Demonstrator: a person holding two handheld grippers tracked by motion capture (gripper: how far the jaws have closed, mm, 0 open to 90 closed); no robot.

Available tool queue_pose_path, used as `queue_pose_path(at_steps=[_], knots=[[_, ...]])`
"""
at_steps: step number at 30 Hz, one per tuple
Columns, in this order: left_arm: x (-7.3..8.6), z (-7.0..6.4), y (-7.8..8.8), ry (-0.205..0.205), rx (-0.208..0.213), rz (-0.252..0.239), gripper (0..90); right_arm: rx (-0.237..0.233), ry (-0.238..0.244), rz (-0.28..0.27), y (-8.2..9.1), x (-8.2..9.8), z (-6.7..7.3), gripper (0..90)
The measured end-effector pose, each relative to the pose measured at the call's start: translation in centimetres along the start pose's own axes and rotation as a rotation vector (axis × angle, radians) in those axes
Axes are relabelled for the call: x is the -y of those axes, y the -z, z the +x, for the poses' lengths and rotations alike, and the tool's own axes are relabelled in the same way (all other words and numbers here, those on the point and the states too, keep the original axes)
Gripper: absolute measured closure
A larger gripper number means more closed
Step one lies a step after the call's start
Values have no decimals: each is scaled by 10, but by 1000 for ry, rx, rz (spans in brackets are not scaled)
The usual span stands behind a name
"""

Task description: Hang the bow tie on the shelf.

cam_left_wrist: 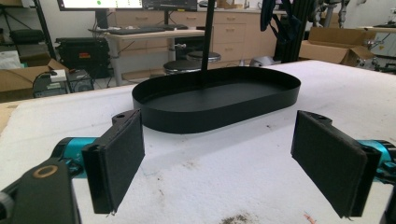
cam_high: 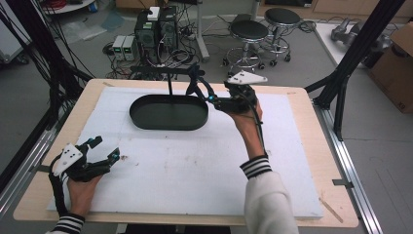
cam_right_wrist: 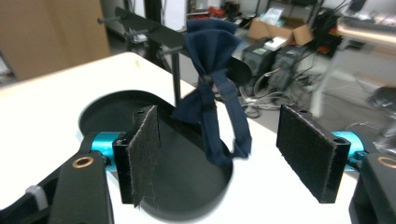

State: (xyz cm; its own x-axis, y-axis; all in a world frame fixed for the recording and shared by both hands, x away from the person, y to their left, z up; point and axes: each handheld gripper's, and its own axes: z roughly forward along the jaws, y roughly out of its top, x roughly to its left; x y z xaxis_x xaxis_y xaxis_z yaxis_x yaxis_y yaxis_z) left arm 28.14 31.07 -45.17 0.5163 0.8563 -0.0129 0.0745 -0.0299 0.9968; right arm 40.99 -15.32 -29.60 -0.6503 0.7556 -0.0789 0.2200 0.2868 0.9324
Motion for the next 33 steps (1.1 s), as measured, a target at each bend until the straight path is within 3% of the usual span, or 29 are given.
queue_pose_path(at_steps=[8,16,22,29,33], knots=[[0,-1,0,-11,2,1,175,15,-30,-82,62,42,7,234],[0,-1,-1,-9,-1,7,175,85,-73,-170,110,102,13,211],[0,0,-1,1,-6,8,175,126,-100,-192,121,147,17,190],[0,0,-1,2,-7,10,168,214,-39,-181,121,190,29,172],[0,0,-1,3,-8,8,168,255,-47,-202,116,203,33,166]])
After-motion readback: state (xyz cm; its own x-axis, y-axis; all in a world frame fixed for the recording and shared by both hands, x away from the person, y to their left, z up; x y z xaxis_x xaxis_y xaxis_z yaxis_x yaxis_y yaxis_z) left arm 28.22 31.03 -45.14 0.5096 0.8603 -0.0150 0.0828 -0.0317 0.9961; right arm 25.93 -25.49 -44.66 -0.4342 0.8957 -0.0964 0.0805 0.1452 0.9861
